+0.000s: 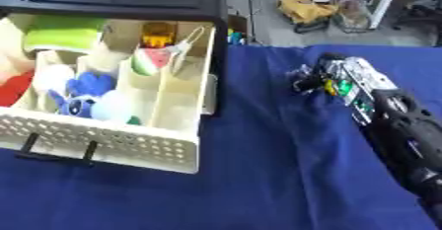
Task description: Pick up objects from table and place into drawer.
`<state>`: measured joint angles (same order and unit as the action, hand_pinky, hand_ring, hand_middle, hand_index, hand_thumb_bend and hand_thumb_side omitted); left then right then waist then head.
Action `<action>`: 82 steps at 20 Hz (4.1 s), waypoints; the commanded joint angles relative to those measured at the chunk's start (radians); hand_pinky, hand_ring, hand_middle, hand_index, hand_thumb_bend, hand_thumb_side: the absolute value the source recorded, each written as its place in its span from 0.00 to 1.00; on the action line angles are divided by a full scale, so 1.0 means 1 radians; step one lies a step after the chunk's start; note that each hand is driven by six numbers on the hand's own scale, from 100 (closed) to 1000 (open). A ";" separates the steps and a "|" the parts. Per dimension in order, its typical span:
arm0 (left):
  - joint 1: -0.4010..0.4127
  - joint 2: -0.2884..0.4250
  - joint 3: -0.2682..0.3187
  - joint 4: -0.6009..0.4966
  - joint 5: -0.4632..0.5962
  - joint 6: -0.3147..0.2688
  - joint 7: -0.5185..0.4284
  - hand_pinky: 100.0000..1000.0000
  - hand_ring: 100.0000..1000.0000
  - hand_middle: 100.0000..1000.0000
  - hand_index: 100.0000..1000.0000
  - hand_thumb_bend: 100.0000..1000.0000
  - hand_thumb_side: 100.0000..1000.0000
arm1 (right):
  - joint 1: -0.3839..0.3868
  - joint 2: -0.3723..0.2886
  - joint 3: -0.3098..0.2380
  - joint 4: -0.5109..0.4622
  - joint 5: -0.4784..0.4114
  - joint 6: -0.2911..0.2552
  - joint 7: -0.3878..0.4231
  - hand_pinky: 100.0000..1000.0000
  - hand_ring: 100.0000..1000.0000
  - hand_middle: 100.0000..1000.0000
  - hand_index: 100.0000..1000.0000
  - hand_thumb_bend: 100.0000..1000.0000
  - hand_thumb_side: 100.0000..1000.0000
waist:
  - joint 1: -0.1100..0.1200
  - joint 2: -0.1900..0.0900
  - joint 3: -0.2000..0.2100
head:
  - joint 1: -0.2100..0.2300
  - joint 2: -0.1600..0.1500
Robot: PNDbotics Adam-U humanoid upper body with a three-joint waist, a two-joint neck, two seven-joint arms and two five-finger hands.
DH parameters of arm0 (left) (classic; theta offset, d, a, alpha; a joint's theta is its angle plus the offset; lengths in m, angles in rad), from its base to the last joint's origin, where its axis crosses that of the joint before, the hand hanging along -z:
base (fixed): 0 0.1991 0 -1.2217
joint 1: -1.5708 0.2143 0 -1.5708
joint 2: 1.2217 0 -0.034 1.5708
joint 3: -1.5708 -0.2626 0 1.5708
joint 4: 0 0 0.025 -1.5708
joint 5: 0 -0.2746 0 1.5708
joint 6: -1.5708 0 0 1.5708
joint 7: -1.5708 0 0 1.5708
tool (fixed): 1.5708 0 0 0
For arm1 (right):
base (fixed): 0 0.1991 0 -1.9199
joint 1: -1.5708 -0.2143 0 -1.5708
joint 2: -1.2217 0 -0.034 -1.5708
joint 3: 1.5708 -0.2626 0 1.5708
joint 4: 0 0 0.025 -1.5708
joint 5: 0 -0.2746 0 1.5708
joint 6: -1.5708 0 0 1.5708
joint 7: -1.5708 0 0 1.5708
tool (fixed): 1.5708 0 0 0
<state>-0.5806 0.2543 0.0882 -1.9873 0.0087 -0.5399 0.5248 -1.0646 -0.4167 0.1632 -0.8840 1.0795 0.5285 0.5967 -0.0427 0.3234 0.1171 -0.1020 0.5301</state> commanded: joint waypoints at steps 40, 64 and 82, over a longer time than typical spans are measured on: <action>-0.010 0.012 -0.004 -0.013 0.008 0.004 -0.004 0.20 0.31 0.48 0.68 0.13 1.00 | -0.039 -0.042 0.007 -0.056 -0.066 0.003 -0.114 0.61 0.68 0.28 0.44 0.02 0.31 | 0.011 -0.025 -0.004 | -0.003 -0.014; -0.003 0.025 -0.005 -0.013 0.012 0.004 -0.005 0.20 0.31 0.48 0.68 0.13 1.00 | -0.127 -0.163 0.028 -0.428 -0.198 -0.059 -0.132 0.61 0.65 0.23 0.38 0.00 0.44 | 0.004 -0.051 -0.011 | 0.009 0.007; -0.012 0.020 -0.008 -0.013 0.035 0.006 -0.012 0.20 0.30 0.47 0.68 0.14 1.00 | -0.256 0.071 0.133 -0.684 -0.280 -0.062 0.013 0.60 0.64 0.23 0.38 0.00 0.48 | -0.023 -0.095 0.049 | -0.032 0.013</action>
<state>-0.5741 0.2564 0.0827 -1.9873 0.0406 -0.5340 0.5173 -1.2925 -0.3477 0.2993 -1.5540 0.8078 0.4668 0.6016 -0.0726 0.2520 0.1674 -0.1286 0.5364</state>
